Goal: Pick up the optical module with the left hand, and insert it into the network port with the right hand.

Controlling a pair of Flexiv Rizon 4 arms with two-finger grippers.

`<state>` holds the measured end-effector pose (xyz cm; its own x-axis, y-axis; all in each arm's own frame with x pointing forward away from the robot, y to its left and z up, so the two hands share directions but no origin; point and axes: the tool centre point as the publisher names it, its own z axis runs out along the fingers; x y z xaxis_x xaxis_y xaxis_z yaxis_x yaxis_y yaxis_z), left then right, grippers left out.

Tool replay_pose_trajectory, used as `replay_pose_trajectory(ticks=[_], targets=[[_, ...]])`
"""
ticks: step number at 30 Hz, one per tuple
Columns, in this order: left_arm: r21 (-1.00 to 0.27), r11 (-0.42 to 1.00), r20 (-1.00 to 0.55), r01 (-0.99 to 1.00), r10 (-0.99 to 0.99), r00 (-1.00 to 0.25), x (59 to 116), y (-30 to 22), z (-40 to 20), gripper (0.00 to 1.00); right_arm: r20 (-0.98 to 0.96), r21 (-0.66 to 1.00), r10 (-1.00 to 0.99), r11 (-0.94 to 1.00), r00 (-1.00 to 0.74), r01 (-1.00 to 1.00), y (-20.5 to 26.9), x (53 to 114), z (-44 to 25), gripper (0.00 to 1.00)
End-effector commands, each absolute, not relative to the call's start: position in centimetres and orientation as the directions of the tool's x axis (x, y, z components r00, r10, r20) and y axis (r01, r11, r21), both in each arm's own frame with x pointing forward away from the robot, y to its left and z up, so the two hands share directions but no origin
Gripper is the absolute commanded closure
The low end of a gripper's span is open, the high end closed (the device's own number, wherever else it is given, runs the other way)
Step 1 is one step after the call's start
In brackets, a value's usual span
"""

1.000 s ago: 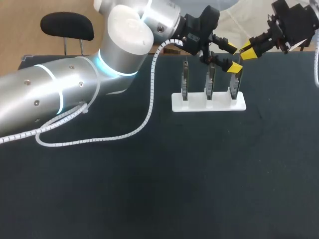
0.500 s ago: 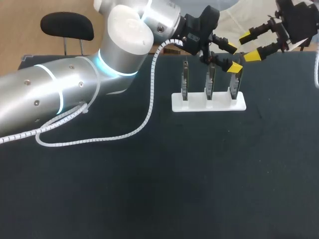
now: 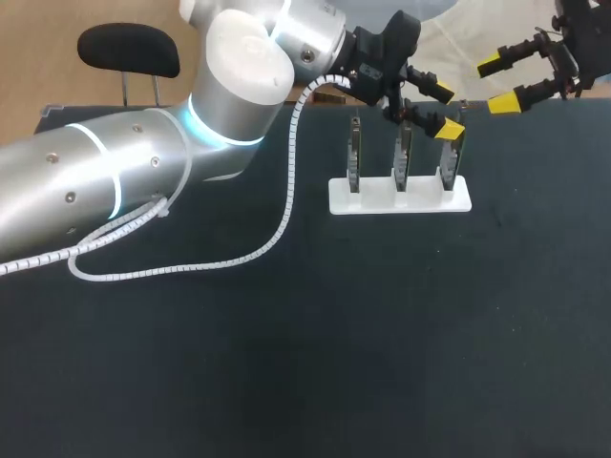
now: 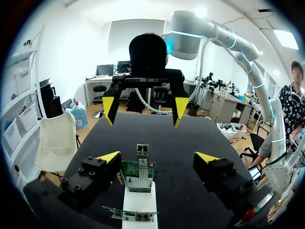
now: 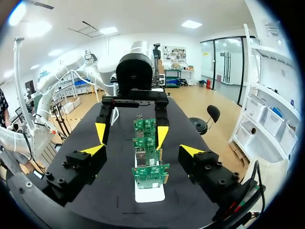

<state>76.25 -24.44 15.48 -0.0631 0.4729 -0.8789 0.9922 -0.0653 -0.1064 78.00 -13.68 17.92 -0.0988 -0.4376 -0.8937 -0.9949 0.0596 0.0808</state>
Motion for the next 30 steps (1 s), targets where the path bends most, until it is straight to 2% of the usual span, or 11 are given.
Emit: replay_pose_trajectory(ticks=[1,6,7,8,30], targets=[[-0.107,-0.068,-0.878,0.992,0.475,-0.062,76.4,-24.5,15.5,0.00,-0.898,0.081,-0.428,0.064,-0.101,-0.995,-14.0,77.6,18.0,0.00],[-0.107,-0.068,-0.878,0.992,0.475,-0.062,76.4,-24.5,15.5,0.00,-0.900,0.081,-0.423,0.064,-0.101,-0.995,-14.2,77.5,18.1,0.00],[-0.107,-0.068,-0.878,0.992,0.475,-0.062,76.4,-24.5,15.5,0.00,-0.901,0.081,-0.423,0.063,-0.100,-0.995,-14.2,77.4,18.1,0.53],[-0.107,-0.068,-0.878,0.992,0.475,-0.062,76.4,-24.5,15.5,0.00,-0.902,0.079,-0.421,0.063,-0.098,-0.995,-14.2,77.4,18.1,0.98],[-0.107,-0.068,-0.878,0.992,0.475,-0.062,76.4,-24.5,15.5,0.00,-0.905,0.056,-0.420,0.028,-0.063,-0.998,-12.4,77.7,18.6,1.00]])
